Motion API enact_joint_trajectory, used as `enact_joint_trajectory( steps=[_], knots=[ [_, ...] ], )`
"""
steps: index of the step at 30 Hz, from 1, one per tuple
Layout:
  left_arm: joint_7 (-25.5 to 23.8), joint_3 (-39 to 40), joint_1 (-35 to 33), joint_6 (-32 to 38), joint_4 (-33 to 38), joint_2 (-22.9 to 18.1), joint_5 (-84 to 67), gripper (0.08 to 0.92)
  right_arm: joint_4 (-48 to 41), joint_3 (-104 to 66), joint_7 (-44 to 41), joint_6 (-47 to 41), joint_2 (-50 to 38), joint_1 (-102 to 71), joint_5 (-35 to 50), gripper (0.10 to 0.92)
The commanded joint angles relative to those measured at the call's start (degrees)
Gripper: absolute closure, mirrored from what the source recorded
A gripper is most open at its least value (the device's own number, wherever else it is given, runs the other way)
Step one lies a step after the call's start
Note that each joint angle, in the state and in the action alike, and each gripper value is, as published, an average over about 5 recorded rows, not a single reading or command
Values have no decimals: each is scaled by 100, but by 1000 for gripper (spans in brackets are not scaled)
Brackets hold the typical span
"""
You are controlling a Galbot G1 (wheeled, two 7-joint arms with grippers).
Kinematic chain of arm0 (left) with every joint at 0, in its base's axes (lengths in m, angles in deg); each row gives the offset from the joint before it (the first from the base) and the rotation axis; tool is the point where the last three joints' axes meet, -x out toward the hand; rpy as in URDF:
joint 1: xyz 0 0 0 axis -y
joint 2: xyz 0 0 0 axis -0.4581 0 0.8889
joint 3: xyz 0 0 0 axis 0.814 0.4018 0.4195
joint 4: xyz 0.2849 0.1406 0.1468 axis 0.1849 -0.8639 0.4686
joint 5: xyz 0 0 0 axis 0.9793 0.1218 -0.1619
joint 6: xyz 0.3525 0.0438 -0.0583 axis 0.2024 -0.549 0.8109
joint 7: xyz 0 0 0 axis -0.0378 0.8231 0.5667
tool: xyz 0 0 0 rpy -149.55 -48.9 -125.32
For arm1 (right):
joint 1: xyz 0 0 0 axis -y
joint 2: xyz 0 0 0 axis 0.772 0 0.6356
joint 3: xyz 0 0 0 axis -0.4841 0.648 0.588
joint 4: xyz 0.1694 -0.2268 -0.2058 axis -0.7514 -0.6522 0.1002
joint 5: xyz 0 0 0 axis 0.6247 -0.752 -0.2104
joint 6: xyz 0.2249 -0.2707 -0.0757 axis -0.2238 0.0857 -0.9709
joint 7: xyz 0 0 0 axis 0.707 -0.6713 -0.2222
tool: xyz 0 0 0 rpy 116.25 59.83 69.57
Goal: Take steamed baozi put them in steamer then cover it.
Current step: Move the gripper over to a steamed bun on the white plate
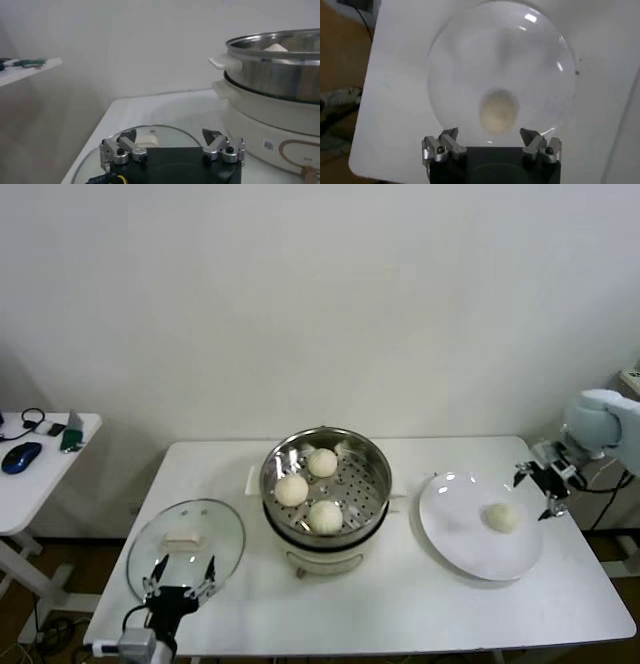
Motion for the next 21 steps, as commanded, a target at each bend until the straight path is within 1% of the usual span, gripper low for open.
enact_joint_trajectory(
  steps=[1, 14, 21],
  knots=[
    [5, 19, -23, 14, -7, -40, 77, 177, -1243, -1700, 30, -152, 41, -1938, -171, 203],
    [10, 54, -40, -3, 37, -175, 241, 177, -2139, -2146, 106, 119, 942, -2134, -196, 203],
    [13, 37, -66, 12, 33, -186, 235, 177, -2289, -2116, 71, 107, 1188, -2151, -183, 203]
  ],
)
